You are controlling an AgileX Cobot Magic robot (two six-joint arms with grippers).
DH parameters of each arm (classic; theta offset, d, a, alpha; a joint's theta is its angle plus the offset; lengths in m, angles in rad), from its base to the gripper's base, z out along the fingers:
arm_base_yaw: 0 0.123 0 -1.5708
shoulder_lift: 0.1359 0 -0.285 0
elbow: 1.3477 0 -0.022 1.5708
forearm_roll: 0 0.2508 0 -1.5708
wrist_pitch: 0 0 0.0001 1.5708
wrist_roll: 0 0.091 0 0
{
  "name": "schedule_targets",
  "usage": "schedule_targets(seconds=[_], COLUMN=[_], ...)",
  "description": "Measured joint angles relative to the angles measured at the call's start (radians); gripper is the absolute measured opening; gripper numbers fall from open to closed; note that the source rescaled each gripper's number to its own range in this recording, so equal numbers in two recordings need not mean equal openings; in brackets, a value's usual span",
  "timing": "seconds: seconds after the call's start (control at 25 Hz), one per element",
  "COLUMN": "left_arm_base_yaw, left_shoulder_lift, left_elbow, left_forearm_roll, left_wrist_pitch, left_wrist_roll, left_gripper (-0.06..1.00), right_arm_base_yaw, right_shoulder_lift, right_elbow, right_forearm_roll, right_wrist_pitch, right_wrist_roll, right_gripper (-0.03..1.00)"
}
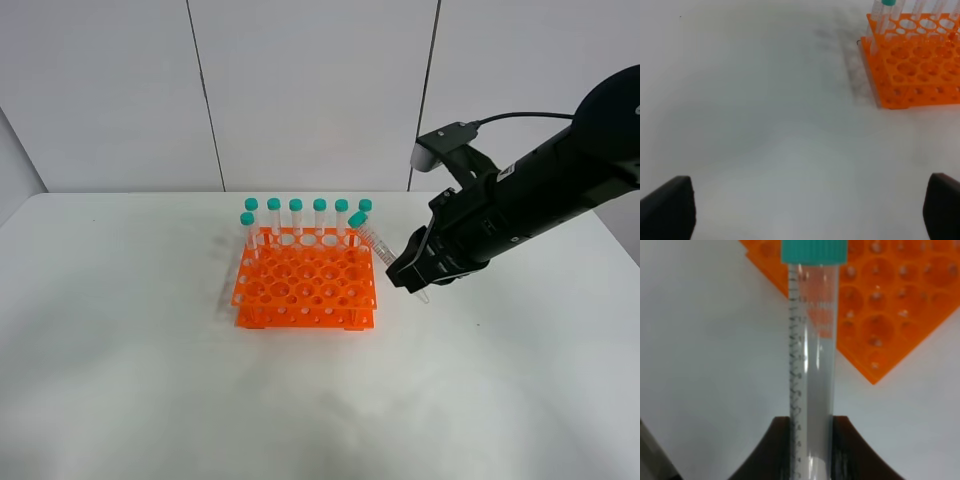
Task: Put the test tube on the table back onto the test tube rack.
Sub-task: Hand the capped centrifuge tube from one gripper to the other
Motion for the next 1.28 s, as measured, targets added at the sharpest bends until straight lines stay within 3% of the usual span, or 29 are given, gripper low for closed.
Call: schedule_targets(seconds=[0.24,0.52,0.92,1.12,1.28], left_arm_base_yaw=[0.000,0.000,0.000,0.000,0.000], left_shoulder_lift=[0.000,0.018,0.428,0.644,0.806], left_elbow=[0.000,-0.037,-0.249,-0.286,-0.287], left_forearm_roll=[0.000,0.000,-0.005,-0.096,-0.287], left_wrist_pitch=[0.000,-0.021,-0.117,-0.249,-0.355], left_wrist_roll=[0.000,0.000,0.000,0.036,0.181], left_gripper=[1.00,1.00,1.00,1.00,1.00], right_arm_base_yaw=[0.000,0.000,0.000,0.000,0.000], right_shoulder_lift=[0.000,0.000,0.000,0.000,0.000], right_elbow=[0.000,0.000,0.000,0.000,0.000], right_forearm_roll=[0.034,0.035,0.039,0.039,0.041], right_wrist_pitch=[0.072,0.075,0.046,0.026,0.026], right_wrist_roll=[-0.067,-0.068,-0.068,-0.068,-0.078], right_gripper=[0.03,0.03,0.03,0.03,0.03])
